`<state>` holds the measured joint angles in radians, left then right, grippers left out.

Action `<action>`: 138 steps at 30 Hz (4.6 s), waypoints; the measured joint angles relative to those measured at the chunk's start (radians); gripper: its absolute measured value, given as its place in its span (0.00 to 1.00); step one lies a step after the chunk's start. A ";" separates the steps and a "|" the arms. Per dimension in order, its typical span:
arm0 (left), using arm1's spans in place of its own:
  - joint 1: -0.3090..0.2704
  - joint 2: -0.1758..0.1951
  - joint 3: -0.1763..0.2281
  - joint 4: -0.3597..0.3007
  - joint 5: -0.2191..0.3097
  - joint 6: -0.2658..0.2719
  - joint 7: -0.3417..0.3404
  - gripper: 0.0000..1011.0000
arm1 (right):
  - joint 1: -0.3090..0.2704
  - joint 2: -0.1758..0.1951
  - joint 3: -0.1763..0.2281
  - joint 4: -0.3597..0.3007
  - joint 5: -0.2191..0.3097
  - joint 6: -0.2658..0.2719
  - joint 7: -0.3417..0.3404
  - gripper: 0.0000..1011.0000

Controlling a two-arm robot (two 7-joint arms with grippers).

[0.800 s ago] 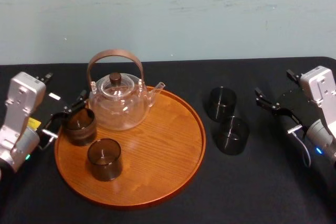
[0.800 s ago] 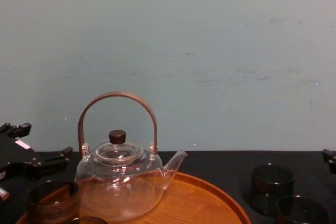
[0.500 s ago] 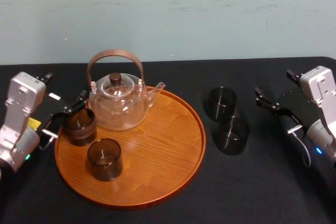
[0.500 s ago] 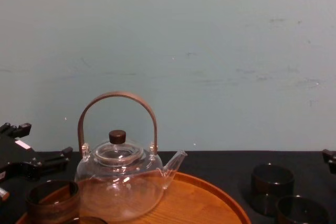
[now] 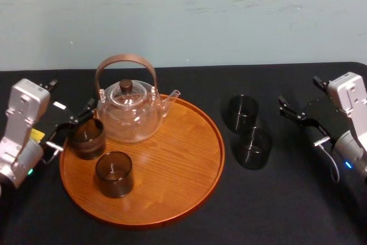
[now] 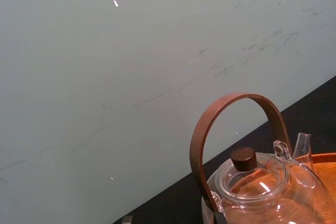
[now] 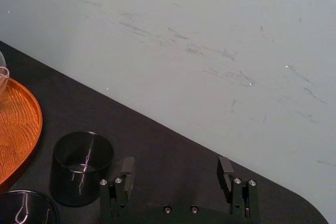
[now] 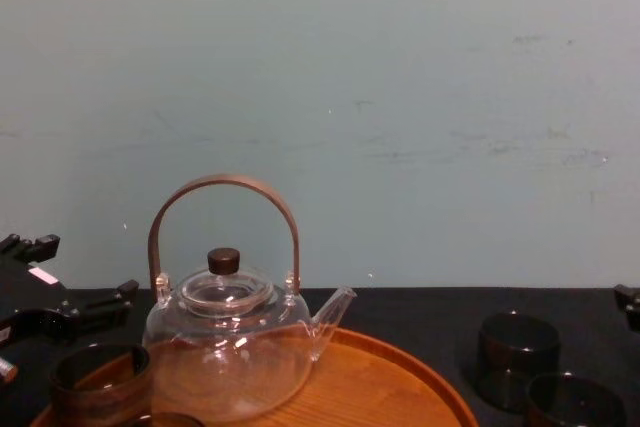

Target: Pick up the glass from the table and place it on the tray.

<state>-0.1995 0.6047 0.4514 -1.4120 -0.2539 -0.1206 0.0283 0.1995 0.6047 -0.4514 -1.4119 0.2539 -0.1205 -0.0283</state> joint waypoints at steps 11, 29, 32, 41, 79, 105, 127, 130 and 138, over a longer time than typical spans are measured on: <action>0.000 0.000 0.000 0.000 0.000 0.000 0.000 0.99 | 0.000 0.000 0.000 0.000 0.000 0.000 0.000 0.99; 0.000 0.000 0.000 0.000 0.000 0.000 0.000 0.99 | 0.000 -0.001 0.001 0.000 0.000 0.000 0.001 0.99; 0.000 0.000 0.000 0.000 0.000 0.000 0.000 0.99 | -0.003 -0.004 0.013 0.000 0.000 0.004 0.016 0.99; 0.000 0.000 0.000 0.000 0.000 0.000 0.000 0.99 | -0.030 -0.001 0.053 -0.040 0.034 0.042 0.056 0.99; 0.000 0.000 0.000 0.000 0.000 0.000 0.000 0.99 | -0.282 0.173 0.213 -0.302 0.106 0.191 0.281 0.99; 0.000 0.000 0.000 0.000 0.000 0.000 0.000 0.99 | -0.303 0.185 0.202 -0.317 0.072 0.191 0.482 0.99; 0.000 0.000 0.000 0.000 0.000 0.000 0.000 0.99 | -0.213 0.092 0.163 -0.247 0.072 0.240 0.544 0.99; 0.000 0.000 0.000 0.000 0.000 0.000 0.000 0.99 | -0.202 0.080 0.161 -0.237 0.086 0.258 0.544 0.99; 0.000 0.000 0.000 0.000 0.000 0.000 0.000 0.99 | -0.192 0.068 0.159 -0.221 0.116 0.297 0.531 0.99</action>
<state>-0.1995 0.6047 0.4514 -1.4120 -0.2539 -0.1205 0.0283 0.0079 0.6724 -0.2924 -1.6327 0.3702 0.1764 0.5026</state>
